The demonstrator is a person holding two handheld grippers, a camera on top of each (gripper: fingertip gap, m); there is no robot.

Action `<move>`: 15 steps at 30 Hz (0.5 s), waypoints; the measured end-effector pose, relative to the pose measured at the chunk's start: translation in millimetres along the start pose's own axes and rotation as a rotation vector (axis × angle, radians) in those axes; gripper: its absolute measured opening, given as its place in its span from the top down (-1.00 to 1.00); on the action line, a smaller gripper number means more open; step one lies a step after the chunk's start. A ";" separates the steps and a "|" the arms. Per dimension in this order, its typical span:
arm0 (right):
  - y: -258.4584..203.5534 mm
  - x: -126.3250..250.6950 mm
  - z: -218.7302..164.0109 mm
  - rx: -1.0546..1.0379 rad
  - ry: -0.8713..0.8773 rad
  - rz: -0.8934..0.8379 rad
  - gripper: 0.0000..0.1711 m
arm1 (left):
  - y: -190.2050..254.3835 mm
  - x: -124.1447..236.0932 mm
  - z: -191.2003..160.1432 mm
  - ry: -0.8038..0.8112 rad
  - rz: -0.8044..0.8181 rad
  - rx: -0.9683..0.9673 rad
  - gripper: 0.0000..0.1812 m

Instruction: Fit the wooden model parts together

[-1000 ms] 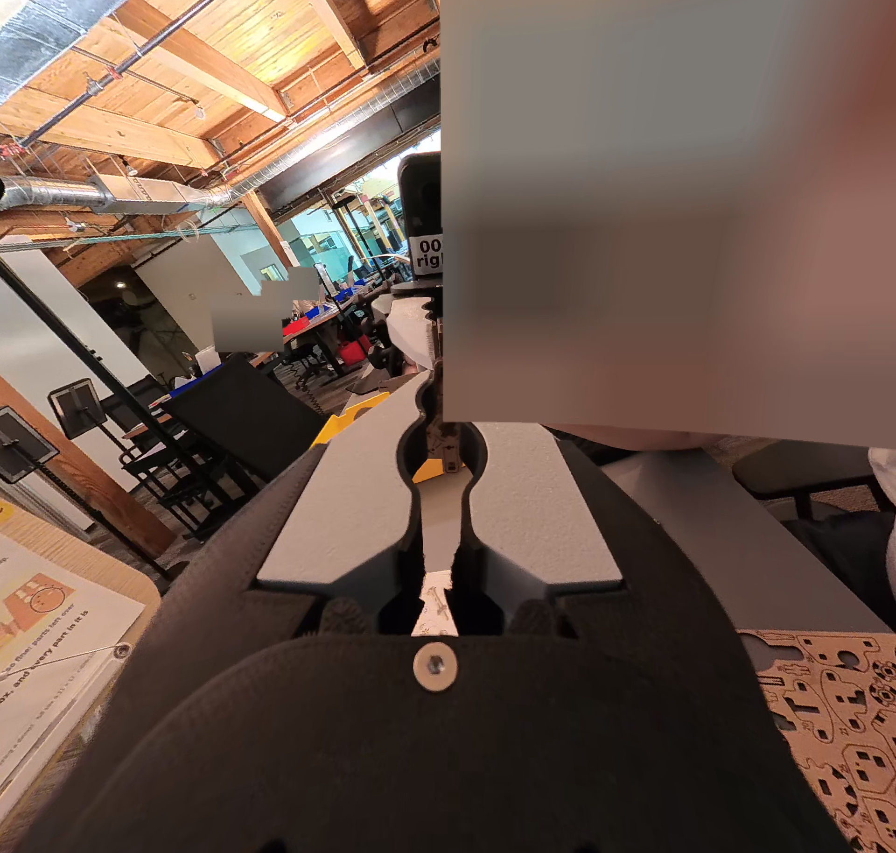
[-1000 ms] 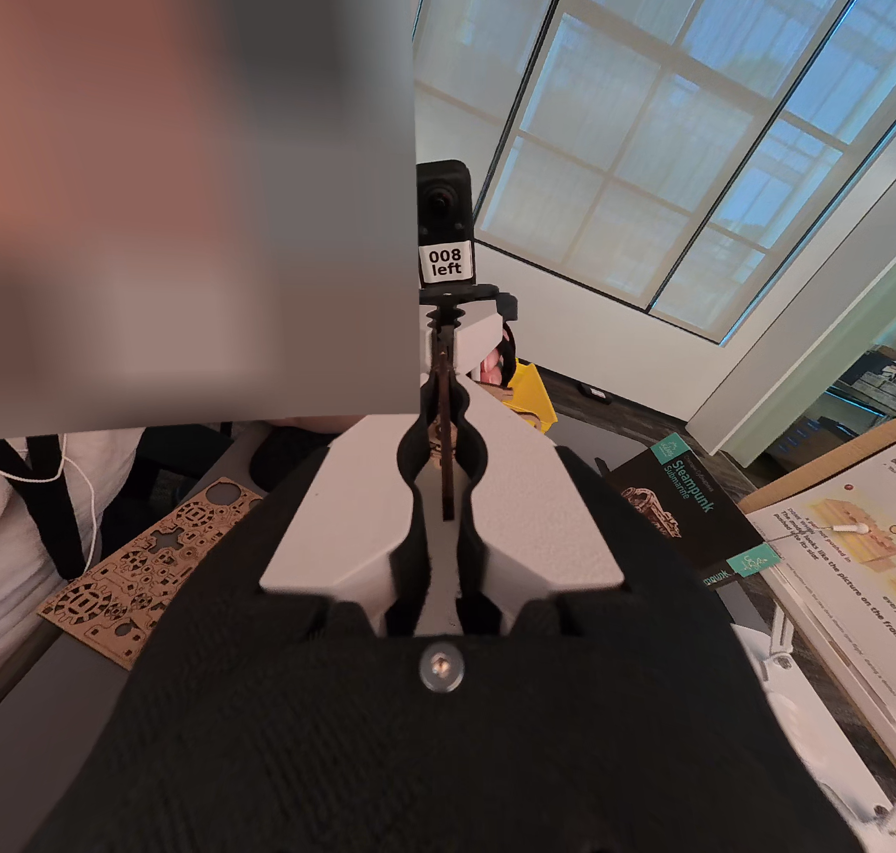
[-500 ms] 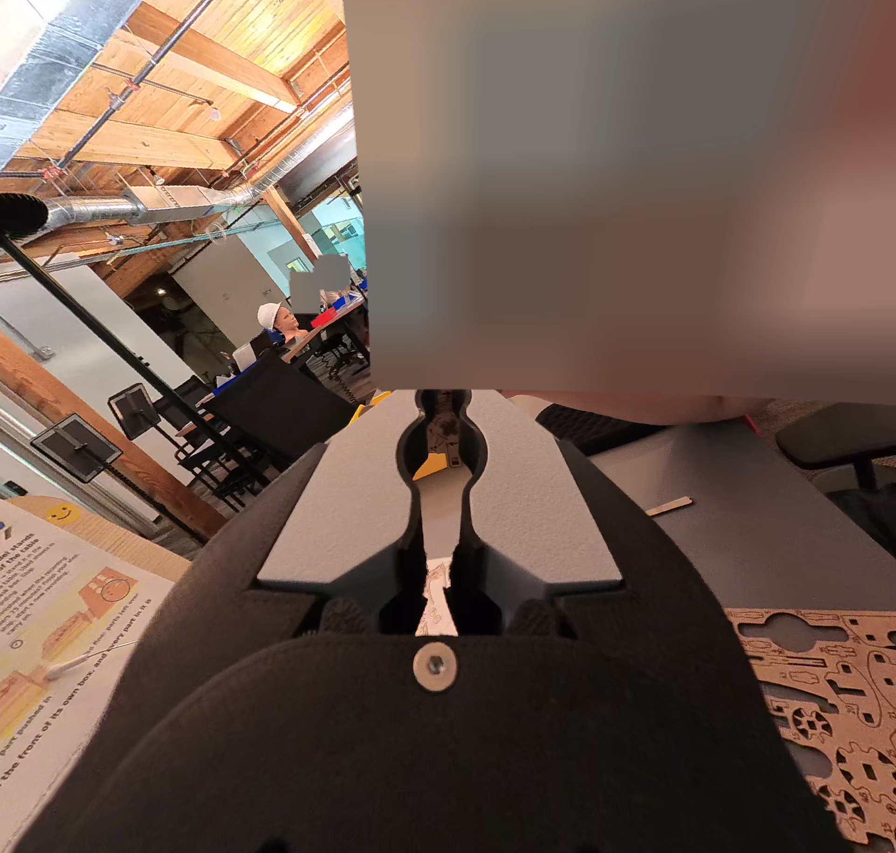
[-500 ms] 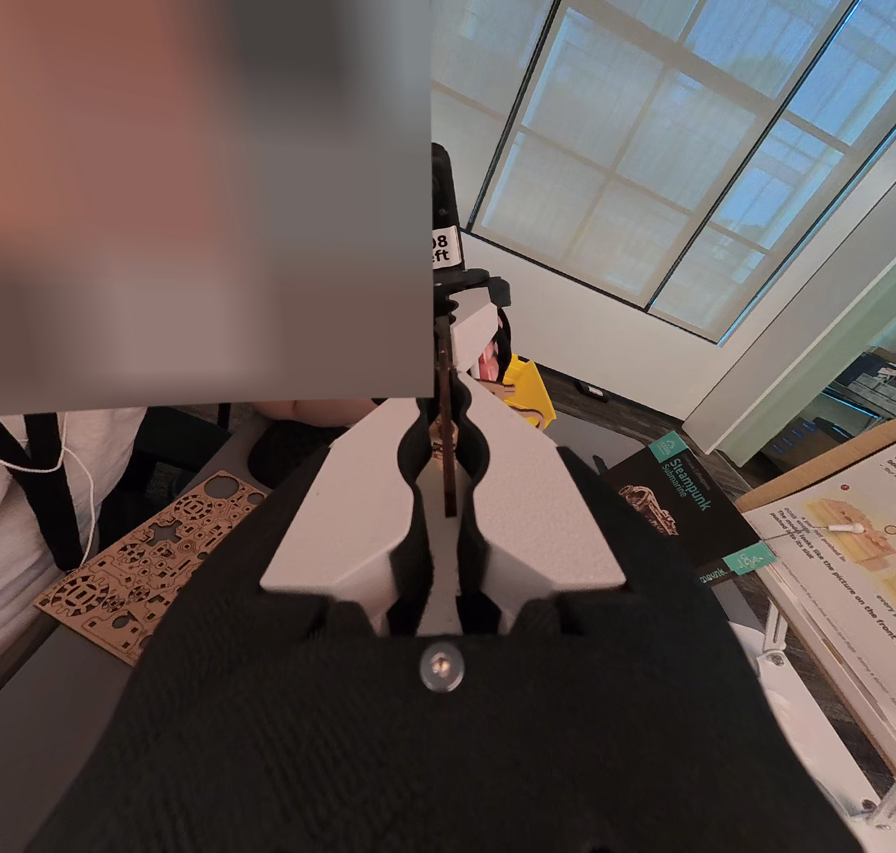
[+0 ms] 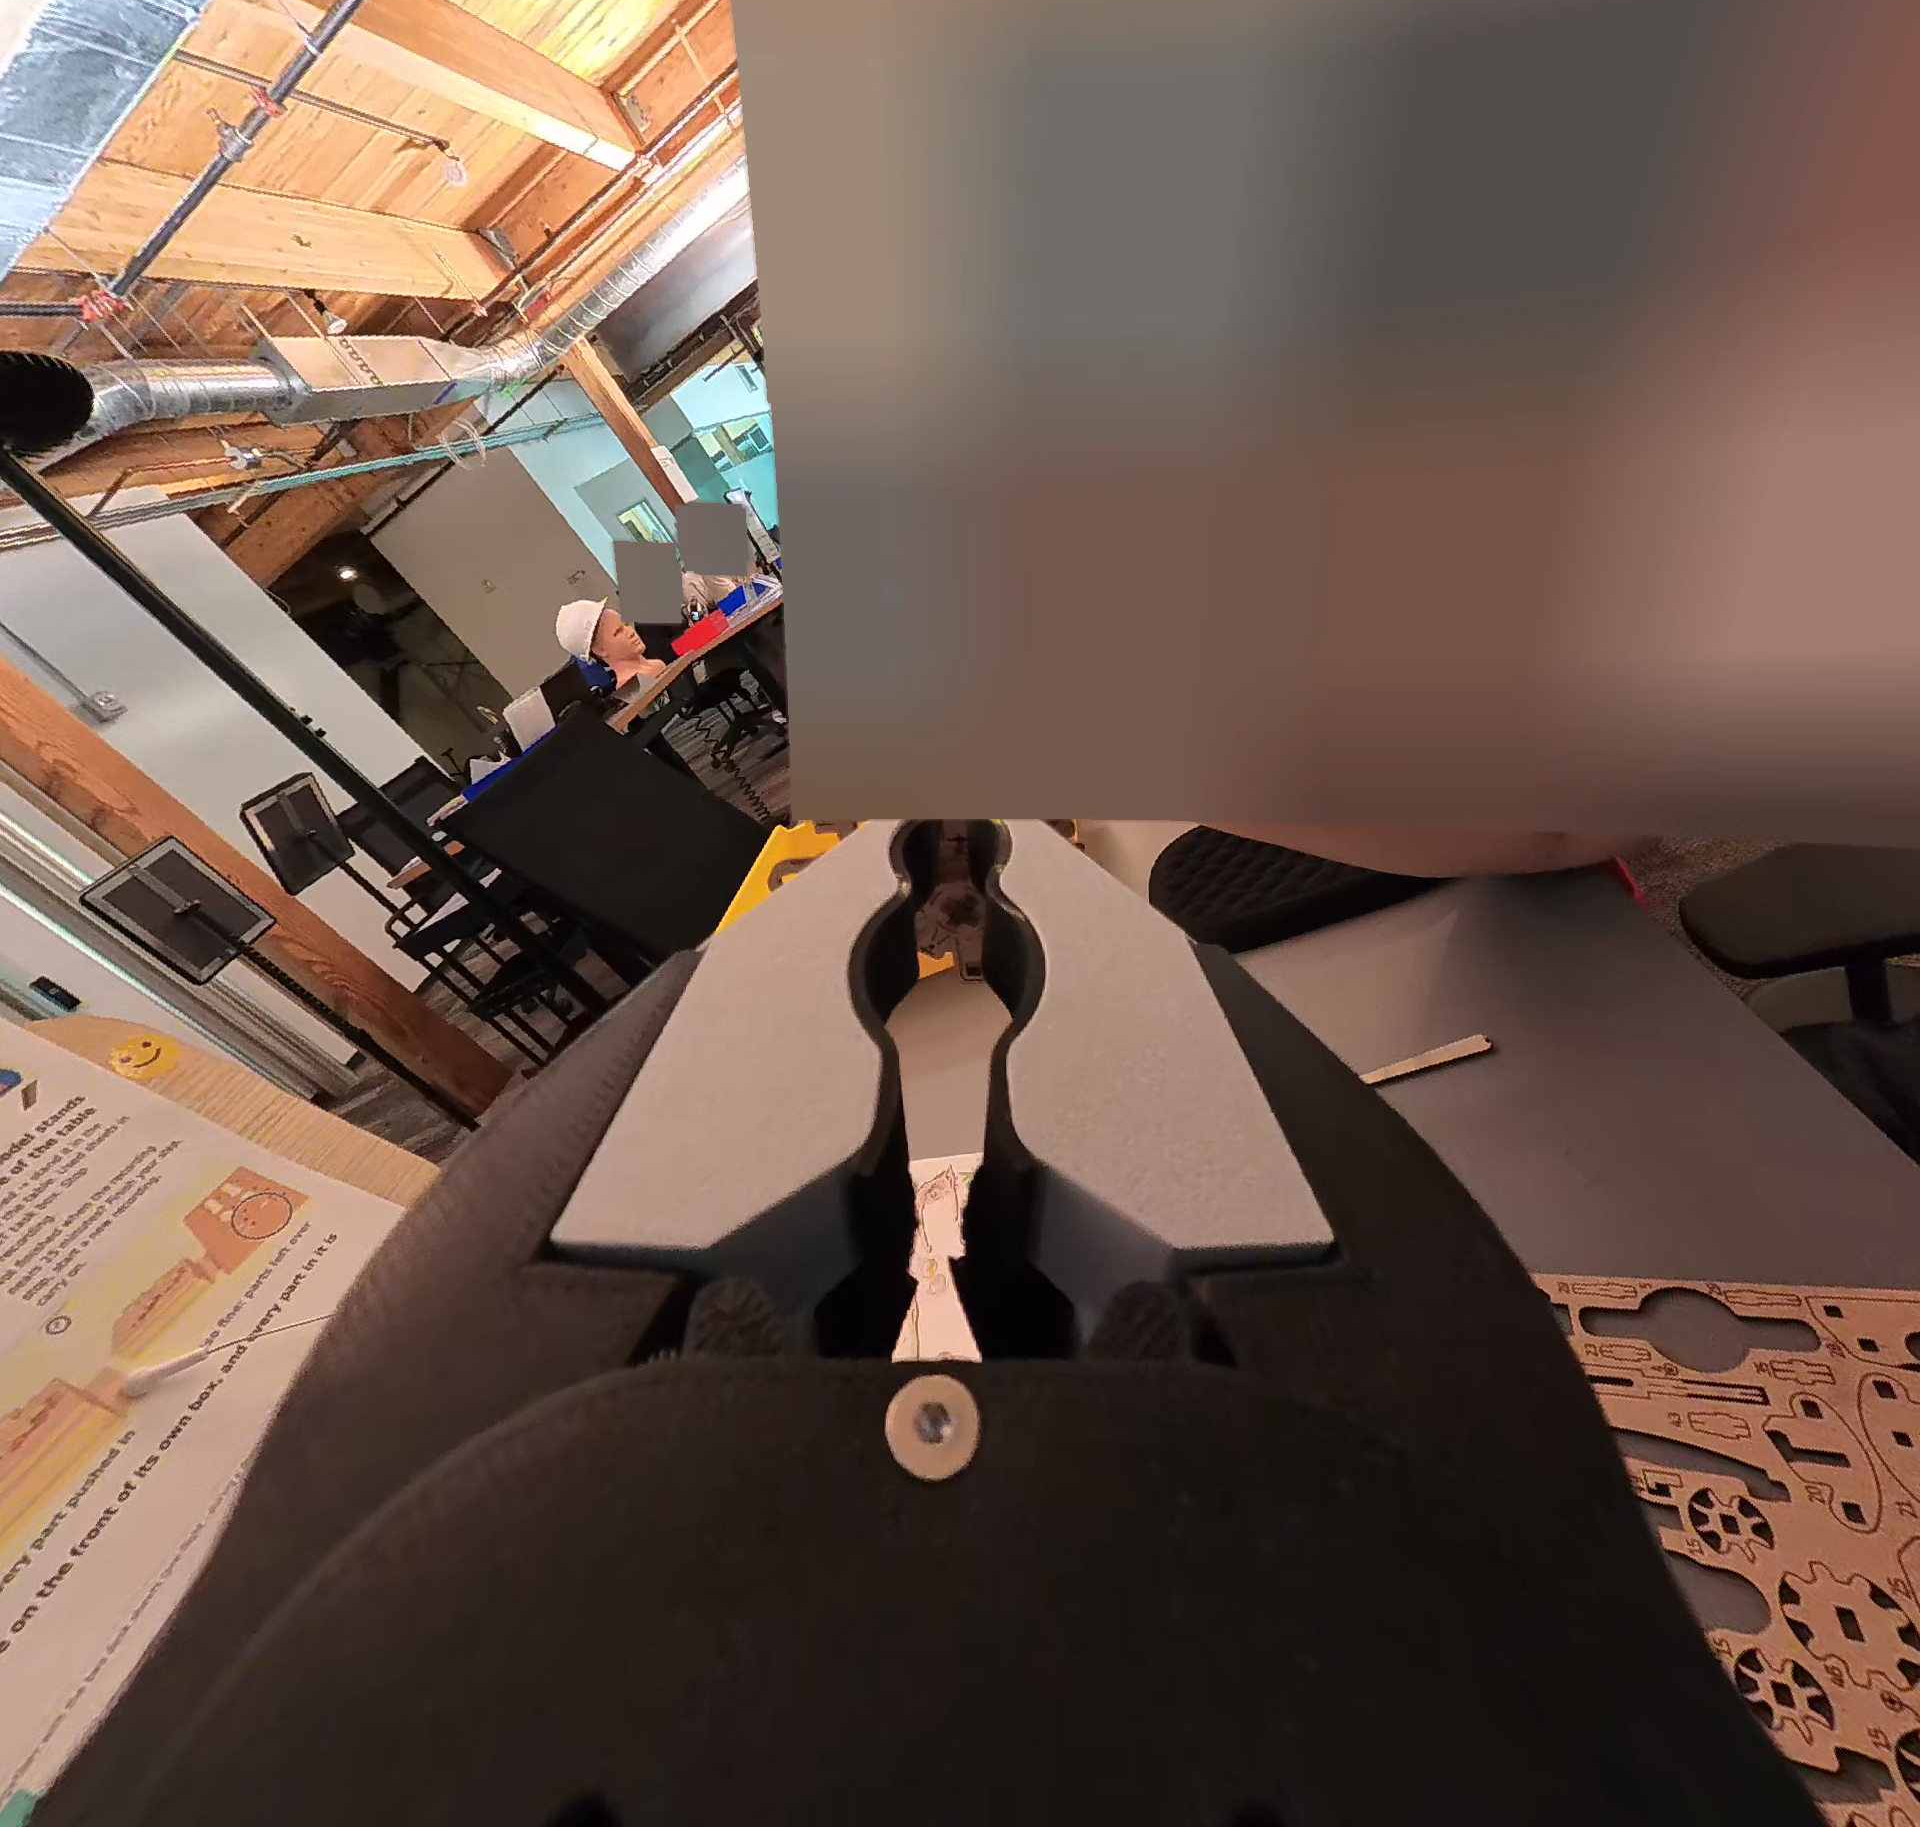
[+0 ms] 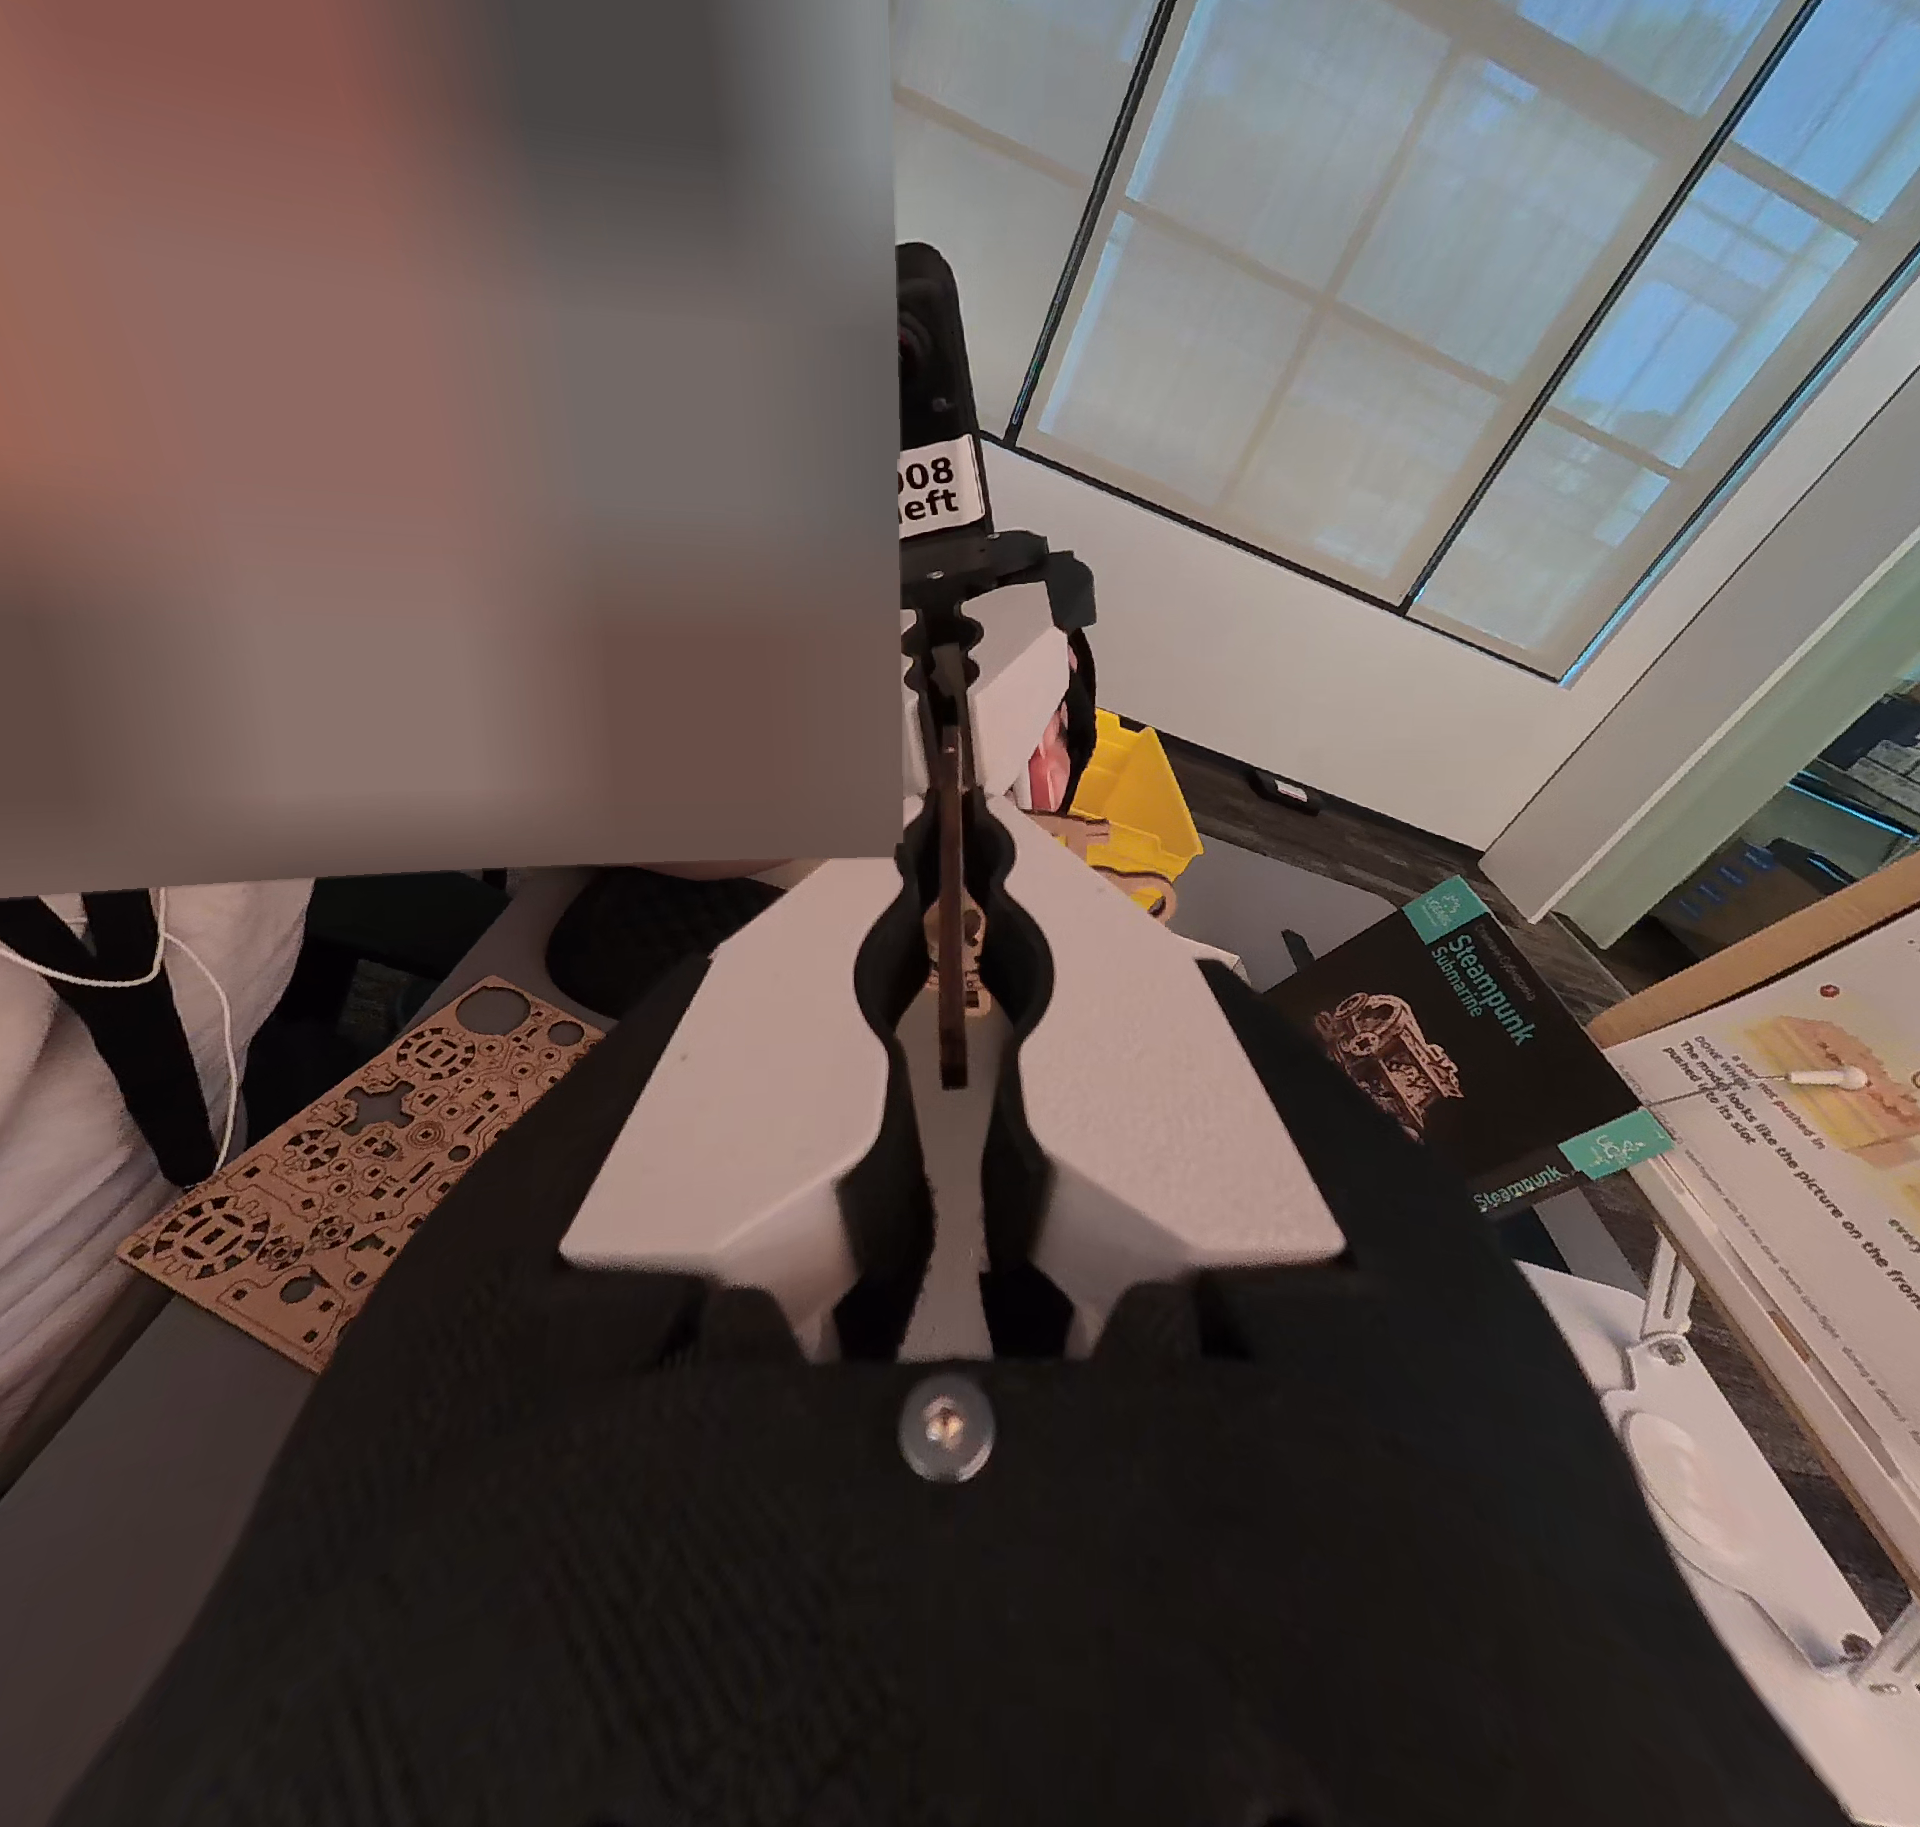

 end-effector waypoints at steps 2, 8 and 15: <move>0.0 0.2 -1.4 -0.006 -0.008 0.004 0.98 | -0.1 -0.4 -1.0 -0.006 -0.001 0.004 0.98; 0.0 0.6 -3.8 -0.001 -0.036 -0.001 0.98 | 0.3 -0.9 -3.3 -0.020 -0.005 0.009 0.98; 6.2 2.9 -2.4 0.003 -0.064 -0.037 0.99 | -3.6 -2.2 -3.0 -0.012 0.019 0.000 1.00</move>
Point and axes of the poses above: each gripper's, where its closed fingertips meet, x back along the fingers, z out of its top, y = z × x across the jaws, the point moved 1 cm from there along x, back along the fingers, and after that the axes turned 1 degree about -z, right-handed, at the moved point
